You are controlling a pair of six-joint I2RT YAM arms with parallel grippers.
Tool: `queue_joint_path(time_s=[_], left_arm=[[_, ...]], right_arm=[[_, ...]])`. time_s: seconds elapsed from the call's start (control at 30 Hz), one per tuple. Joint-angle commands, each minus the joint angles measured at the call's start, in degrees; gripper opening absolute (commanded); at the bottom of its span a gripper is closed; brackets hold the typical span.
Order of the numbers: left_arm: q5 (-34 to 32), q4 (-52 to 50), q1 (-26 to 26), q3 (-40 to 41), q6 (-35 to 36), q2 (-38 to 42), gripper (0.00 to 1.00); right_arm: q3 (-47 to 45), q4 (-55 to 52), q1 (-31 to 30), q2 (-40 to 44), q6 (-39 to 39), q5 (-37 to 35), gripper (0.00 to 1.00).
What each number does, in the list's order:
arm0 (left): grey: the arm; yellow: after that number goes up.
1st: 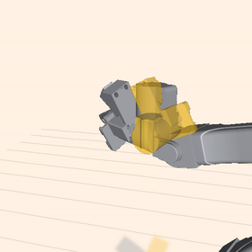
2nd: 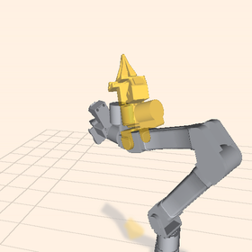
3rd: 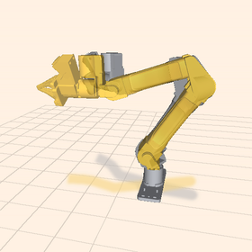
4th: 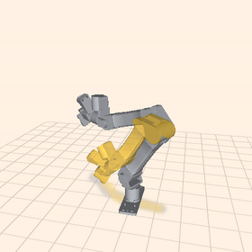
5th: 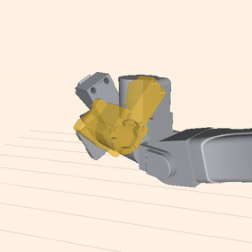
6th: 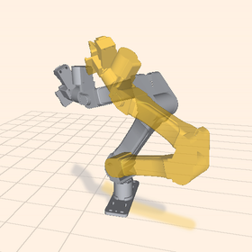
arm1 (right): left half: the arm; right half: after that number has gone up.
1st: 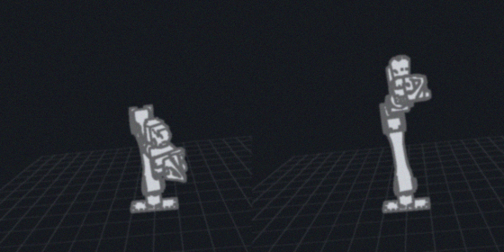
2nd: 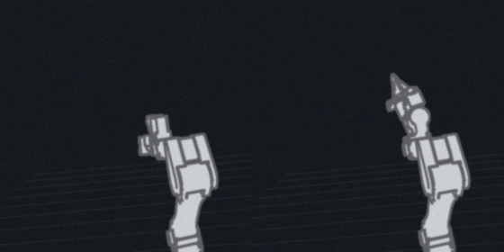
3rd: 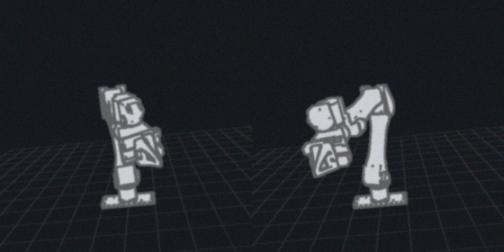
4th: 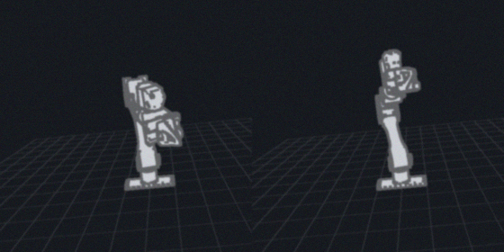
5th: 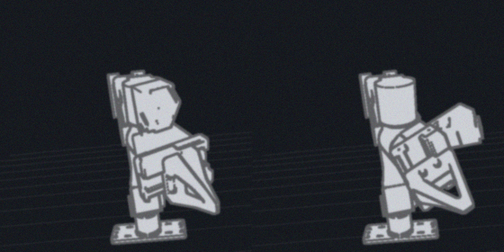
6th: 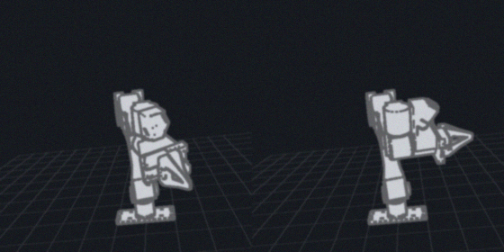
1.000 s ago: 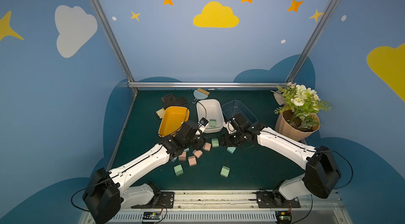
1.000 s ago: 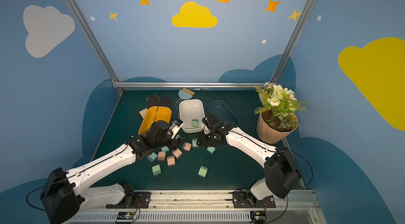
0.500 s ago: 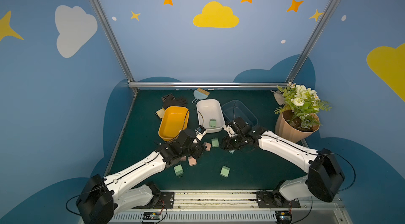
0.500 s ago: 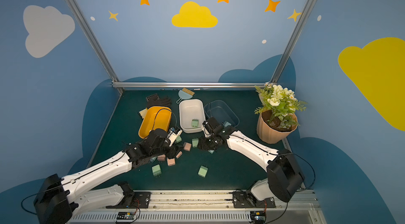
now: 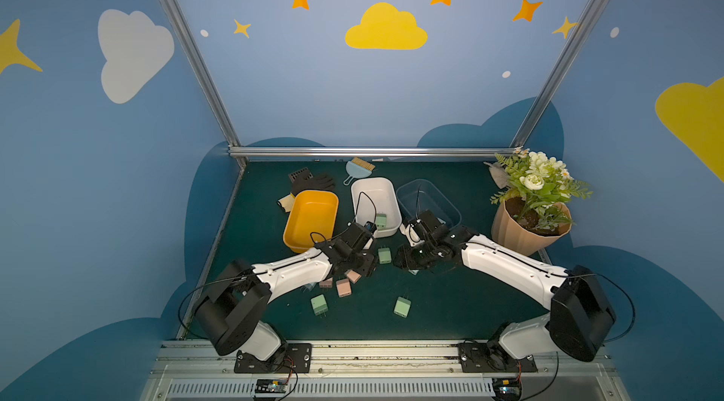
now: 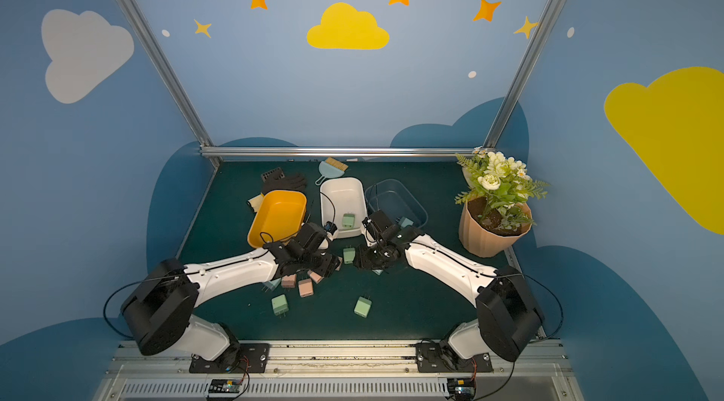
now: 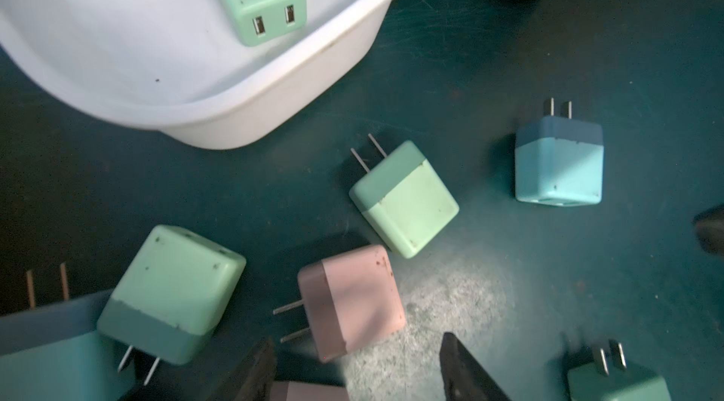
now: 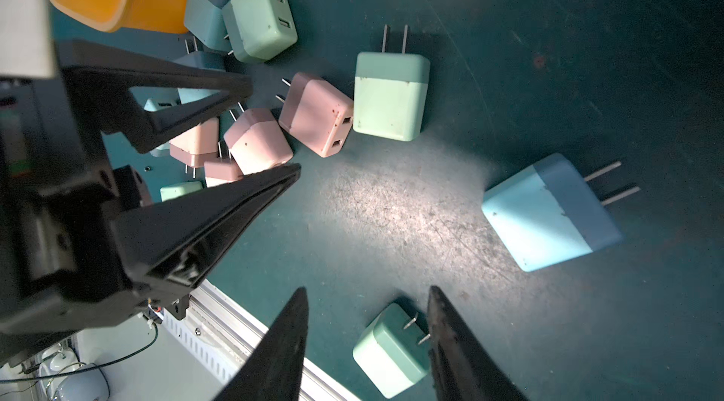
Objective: Place the plugs by color into the storage box
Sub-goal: Pick up the plug from the center of the board.
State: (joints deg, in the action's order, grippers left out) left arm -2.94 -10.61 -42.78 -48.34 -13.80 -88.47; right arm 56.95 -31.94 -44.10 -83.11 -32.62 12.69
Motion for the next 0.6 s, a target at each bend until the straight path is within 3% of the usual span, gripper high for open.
queue_joint_path(time_s=[0.0,0.37,0.57], left_arm=[[2.10,-2.06,0.51,-2.55,-0.71,-2.72,0.66],[2.91,-4.24,1.56,-4.62,1.35,-7.85,0.63],[4.70,-5.10,1.68,-6.24,2.60,-9.66,0.56]], right_arm=[[0.95,-0.53,-0.04,-0.73,-0.34,-0.82,0.50],[3.51,-1.74,0.10,-2.13,0.21,-1.97,0.50],[5.05,-2.22,0.07,-3.52,-0.08,-0.91,0.50]])
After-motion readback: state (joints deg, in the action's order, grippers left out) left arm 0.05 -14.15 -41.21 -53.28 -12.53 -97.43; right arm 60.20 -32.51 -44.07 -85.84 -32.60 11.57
